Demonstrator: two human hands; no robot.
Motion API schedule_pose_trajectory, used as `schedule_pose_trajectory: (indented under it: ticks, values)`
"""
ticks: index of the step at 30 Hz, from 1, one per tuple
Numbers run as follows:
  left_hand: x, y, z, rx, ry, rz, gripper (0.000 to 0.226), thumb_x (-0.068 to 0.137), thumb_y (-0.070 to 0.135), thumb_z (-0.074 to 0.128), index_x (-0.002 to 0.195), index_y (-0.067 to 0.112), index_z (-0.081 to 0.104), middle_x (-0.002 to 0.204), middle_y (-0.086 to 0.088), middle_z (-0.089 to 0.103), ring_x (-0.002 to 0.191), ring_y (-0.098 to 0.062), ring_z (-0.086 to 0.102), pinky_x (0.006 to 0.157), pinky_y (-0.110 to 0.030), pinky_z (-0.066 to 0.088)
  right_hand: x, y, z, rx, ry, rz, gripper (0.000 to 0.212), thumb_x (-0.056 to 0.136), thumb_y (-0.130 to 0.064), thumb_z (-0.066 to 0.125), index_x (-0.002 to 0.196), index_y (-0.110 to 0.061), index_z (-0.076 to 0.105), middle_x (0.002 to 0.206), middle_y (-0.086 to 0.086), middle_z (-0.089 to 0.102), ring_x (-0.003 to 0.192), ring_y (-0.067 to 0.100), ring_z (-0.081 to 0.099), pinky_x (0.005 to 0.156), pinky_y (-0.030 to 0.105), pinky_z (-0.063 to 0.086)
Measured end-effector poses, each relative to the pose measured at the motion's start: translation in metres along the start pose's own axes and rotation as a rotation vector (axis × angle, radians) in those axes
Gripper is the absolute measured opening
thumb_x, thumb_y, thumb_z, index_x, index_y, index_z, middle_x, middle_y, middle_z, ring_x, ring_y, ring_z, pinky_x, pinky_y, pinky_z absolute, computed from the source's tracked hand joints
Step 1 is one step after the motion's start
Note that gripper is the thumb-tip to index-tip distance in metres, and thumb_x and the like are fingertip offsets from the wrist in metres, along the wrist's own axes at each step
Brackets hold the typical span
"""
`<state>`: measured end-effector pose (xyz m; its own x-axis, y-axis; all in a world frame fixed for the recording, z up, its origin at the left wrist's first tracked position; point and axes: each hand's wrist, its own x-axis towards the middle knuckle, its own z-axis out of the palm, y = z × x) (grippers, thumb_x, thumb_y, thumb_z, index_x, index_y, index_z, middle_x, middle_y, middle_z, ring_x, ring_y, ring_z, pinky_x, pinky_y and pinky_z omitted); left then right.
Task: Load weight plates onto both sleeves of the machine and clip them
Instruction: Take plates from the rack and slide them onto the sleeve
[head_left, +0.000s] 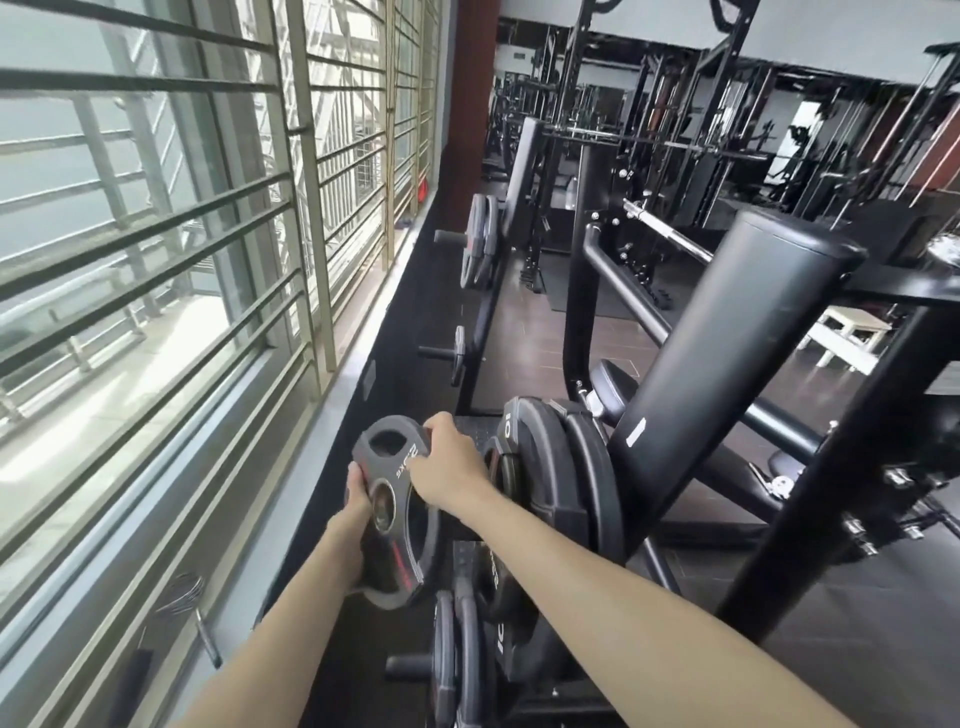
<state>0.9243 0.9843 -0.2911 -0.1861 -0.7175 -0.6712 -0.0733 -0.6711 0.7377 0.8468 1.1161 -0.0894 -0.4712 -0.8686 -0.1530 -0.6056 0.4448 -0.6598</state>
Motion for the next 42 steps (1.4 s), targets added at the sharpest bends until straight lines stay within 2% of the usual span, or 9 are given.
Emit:
schedule_pose_trajectory:
  ticks: [3, 7, 9, 12, 15, 20, 28, 35, 42]
  values:
    - [0.046, 0.019, -0.027, -0.058, 0.074, 0.170, 0.120, 0.039, 0.105, 0.051, 0.127, 0.024, 0.062, 0.120, -0.009, 0.072, 0.103, -0.032, 0.070, 0.092, -0.049, 0.056, -0.003, 0.003, -0.023, 0.167, 0.046, -0.024, 0.042, 0.093, -0.018, 0.055, 0.134, -0.019, 0.043, 0.118, 0.006, 0.062, 0.106, 0.030, 0.060, 0.092, 0.044, 0.051]
    - [-0.154, 0.107, 0.002, 0.059, 0.140, 0.472, 0.090, 0.074, 0.084, 0.055, 0.121, 0.007, 0.060, 0.105, -0.013, 0.068, 0.093, -0.029, 0.067, 0.085, -0.038, 0.055, -0.018, -0.001, -0.066, 0.408, 0.272, -0.129, 0.031, 0.095, -0.030, 0.058, 0.125, -0.025, 0.051, 0.101, -0.014, 0.063, 0.095, 0.012, 0.060, 0.084, 0.030, 0.048]
    - [-0.196, 0.131, 0.017, 0.180, 0.154, 0.604, 0.083, 0.075, 0.084, 0.053, 0.104, 0.007, 0.060, 0.090, -0.008, 0.067, 0.081, -0.024, 0.065, 0.076, -0.036, 0.053, -0.035, 0.000, -0.091, 0.520, 0.438, -0.165, 0.037, 0.095, -0.039, 0.061, 0.126, -0.022, 0.054, 0.091, -0.020, 0.062, 0.082, -0.001, 0.060, 0.074, 0.021, 0.045]
    - [-0.248, 0.152, 0.047, 0.371, 0.165, 0.868, 0.082, 0.071, 0.092, 0.046, 0.093, 0.015, 0.066, 0.086, -0.006, 0.070, 0.086, -0.029, 0.068, 0.086, -0.043, 0.055, -0.066, 0.015, -0.126, 0.656, 0.757, -0.186, 0.027, 0.092, -0.047, 0.063, 0.104, -0.023, 0.063, 0.077, -0.014, 0.065, 0.068, -0.002, 0.062, 0.068, 0.023, 0.051]
    - [-0.301, 0.152, 0.089, 0.430, 0.068, 1.076, 0.074, 0.072, 0.088, 0.050, 0.083, 0.017, 0.071, 0.077, -0.002, 0.074, 0.077, -0.026, 0.071, 0.080, -0.044, 0.058, -0.105, 0.045, -0.164, 0.764, 0.980, -0.159, 0.027, 0.094, -0.046, 0.062, 0.092, -0.019, 0.064, 0.066, -0.015, 0.058, 0.056, -0.003, 0.055, 0.060, 0.021, 0.043]
    - [-0.375, 0.116, 0.173, 0.508, -0.180, 1.284, 0.066, 0.076, 0.081, 0.053, 0.072, 0.016, 0.068, 0.066, 0.002, 0.071, 0.072, -0.023, 0.070, 0.072, -0.040, 0.056, -0.176, 0.115, -0.223, 0.784, 1.224, -0.063, 0.037, 0.092, -0.051, 0.061, 0.103, -0.016, 0.066, 0.081, -0.011, 0.061, 0.064, -0.006, 0.055, 0.061, 0.009, 0.041]
    - [-0.469, 0.016, 0.282, 0.490, -0.607, 1.304, 0.062, 0.080, 0.075, 0.056, 0.078, 0.015, 0.070, 0.069, 0.001, 0.072, 0.070, -0.018, 0.068, 0.070, -0.040, 0.052, -0.320, 0.211, -0.283, 0.634, 1.549, 0.037, 0.023, 0.095, -0.039, 0.063, 0.080, -0.023, 0.062, 0.068, -0.013, 0.057, 0.059, -0.006, 0.053, 0.056, 0.009, 0.040]
    - [-0.572, -0.093, 0.344, 0.528, -1.008, 1.357, 0.057, 0.089, 0.068, 0.052, 0.071, 0.015, 0.063, 0.069, 0.002, 0.068, 0.074, -0.022, 0.065, 0.074, -0.041, 0.050, -0.477, 0.279, -0.303, 0.454, 1.792, 0.215, 0.023, 0.095, -0.043, 0.061, 0.093, -0.021, 0.068, 0.084, -0.007, 0.066, 0.070, -0.003, 0.059, 0.063, 0.013, 0.046]
    - [-0.664, -0.194, 0.357, 0.597, -1.245, 1.369, 0.056, 0.096, 0.057, 0.050, 0.060, 0.016, 0.038, 0.057, 0.002, 0.047, 0.062, -0.025, 0.047, 0.057, -0.038, 0.031, -0.601, 0.339, -0.297, 0.458, 1.646, 0.557, 0.034, 0.102, -0.049, 0.045, 0.111, -0.022, 0.066, 0.105, -0.005, 0.070, 0.101, 0.015, 0.064, 0.085, 0.030, 0.048]
